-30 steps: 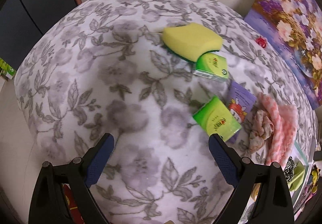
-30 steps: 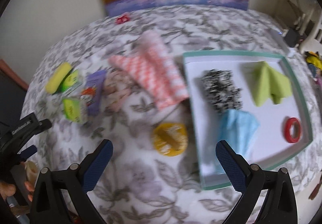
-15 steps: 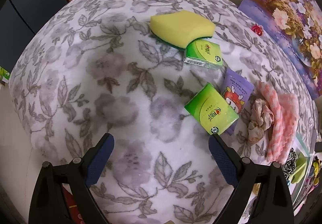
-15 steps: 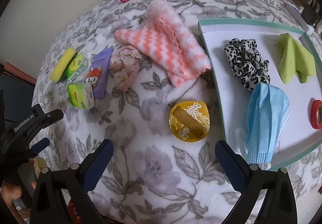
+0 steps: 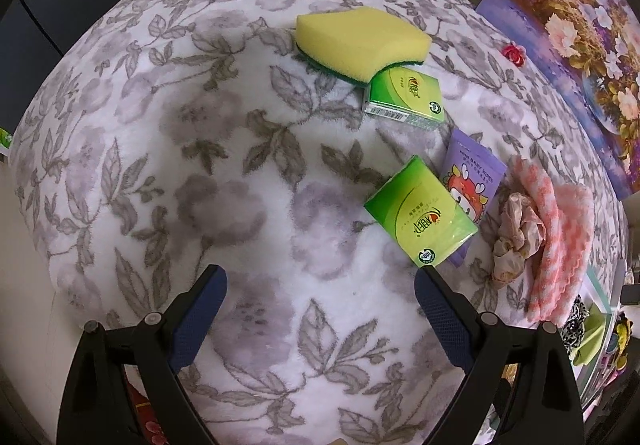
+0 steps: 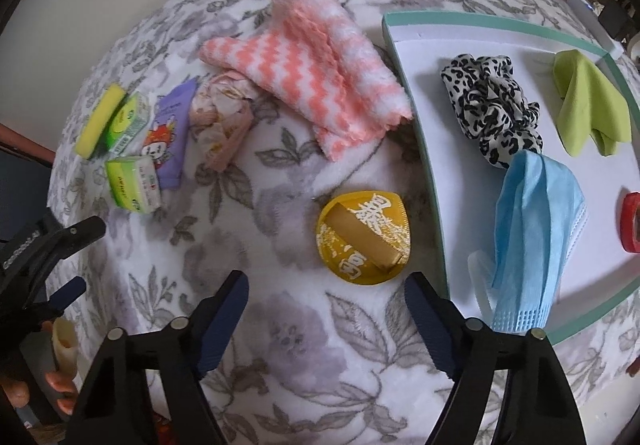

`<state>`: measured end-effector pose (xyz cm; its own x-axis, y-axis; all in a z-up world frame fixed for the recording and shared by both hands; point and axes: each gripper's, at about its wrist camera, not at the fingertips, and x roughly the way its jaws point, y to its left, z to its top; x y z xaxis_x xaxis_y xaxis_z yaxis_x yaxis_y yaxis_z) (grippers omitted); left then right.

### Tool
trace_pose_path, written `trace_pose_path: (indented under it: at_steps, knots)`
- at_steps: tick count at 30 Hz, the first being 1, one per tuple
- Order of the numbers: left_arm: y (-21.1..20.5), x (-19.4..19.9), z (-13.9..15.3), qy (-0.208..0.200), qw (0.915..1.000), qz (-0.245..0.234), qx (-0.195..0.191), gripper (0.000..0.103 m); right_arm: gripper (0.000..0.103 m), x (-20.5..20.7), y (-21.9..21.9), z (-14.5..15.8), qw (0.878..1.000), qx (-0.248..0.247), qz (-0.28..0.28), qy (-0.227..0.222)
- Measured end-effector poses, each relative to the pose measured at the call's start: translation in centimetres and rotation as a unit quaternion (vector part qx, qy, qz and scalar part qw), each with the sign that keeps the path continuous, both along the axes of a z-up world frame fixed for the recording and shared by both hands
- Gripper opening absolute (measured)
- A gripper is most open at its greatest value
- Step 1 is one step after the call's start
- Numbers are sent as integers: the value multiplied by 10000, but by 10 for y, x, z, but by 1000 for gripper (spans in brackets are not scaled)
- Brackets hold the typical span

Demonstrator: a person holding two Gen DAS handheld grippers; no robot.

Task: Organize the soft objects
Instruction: 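Grasp the gold round tin with the right gripper while the left gripper grasps the green tissue pack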

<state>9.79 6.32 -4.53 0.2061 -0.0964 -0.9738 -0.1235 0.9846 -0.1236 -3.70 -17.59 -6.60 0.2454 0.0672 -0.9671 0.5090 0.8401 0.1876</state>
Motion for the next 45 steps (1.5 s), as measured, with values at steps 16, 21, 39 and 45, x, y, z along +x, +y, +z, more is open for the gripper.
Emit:
trace_pose_path:
  at_steps: [16, 21, 39, 45]
  knots:
    - [-7, 17, -10, 31, 9998, -33, -187, 95, 70, 28, -8, -14, 9995, -243, -131, 119]
    - [-12, 25, -15, -42, 9994, -113, -329, 95, 65, 39, -7, -18, 9992, -360, -127, 156]
    - [-32, 51, -30, -265, 9943, 70, -1032, 95, 51, 80, -10, -23, 9971, -764, -31, 53]
    - [-38, 58, -42, -177, 9950, 141, -971, 95, 51, 91, -3, -26, 9962, -872, 52, 19]
